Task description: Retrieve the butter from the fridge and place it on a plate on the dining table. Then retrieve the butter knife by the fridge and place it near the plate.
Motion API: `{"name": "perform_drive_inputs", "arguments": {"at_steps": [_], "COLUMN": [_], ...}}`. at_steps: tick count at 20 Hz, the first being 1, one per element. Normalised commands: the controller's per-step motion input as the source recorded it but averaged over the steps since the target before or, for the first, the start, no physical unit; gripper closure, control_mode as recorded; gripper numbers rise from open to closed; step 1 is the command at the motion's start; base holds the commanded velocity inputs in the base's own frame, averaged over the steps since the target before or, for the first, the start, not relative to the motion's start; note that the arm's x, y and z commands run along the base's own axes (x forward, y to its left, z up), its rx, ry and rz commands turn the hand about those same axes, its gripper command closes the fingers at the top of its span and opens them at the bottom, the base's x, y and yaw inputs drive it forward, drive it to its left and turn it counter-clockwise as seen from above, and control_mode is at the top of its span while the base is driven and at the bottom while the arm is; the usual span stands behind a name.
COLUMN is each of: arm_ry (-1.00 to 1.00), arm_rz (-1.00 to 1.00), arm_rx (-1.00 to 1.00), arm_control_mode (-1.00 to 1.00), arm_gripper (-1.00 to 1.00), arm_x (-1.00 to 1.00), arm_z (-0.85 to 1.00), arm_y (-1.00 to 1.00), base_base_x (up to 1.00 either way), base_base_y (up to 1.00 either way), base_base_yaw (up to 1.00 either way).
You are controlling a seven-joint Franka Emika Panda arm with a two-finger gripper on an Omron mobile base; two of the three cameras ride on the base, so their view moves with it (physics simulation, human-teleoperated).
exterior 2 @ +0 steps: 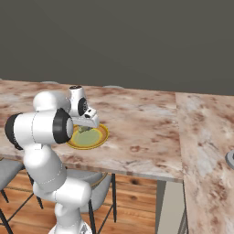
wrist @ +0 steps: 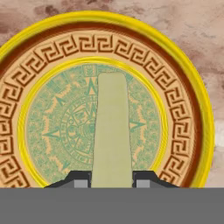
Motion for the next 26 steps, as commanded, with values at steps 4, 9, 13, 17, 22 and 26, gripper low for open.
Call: {"name": "perform_drive_inputs", "arguments": {"at_steps": [4,9,13,17,22,26], "arm_ry": [-0.01,-0.04,-0.06,-0.02,-0.02,0.0], "arm_rz": [0.0,-0.01,0.0,0.0,0.0,0.0], "arm_rx": [0.0,0.0,0.04,0.04,0.04,0.01], "arm_control_mode": [-1.0,-1.0,-1.0,-1.0,-1.0,-1.0], "arm_gripper": [1.0,1.0,1.0,1.0,-1.0,-1.0], "arm_x": [0.01,0.0,-0.11,0.0,0.0,0.0], "arm_z": [-0.59,-0.56,-0.15,-0.06,-0.06,0.0], "arm_y": [0.0,0.0,0.0,0.0,0.0,0.0], "base_base_x": [0.0,0.0,0.0,0.0,0.0,0.0], "base_base_y": [0.0,0.0,0.0,0.0,0.0,0.0], "base_base_yaw": [0.0,0.0,0.0,0.0,0.0,0.0]}}
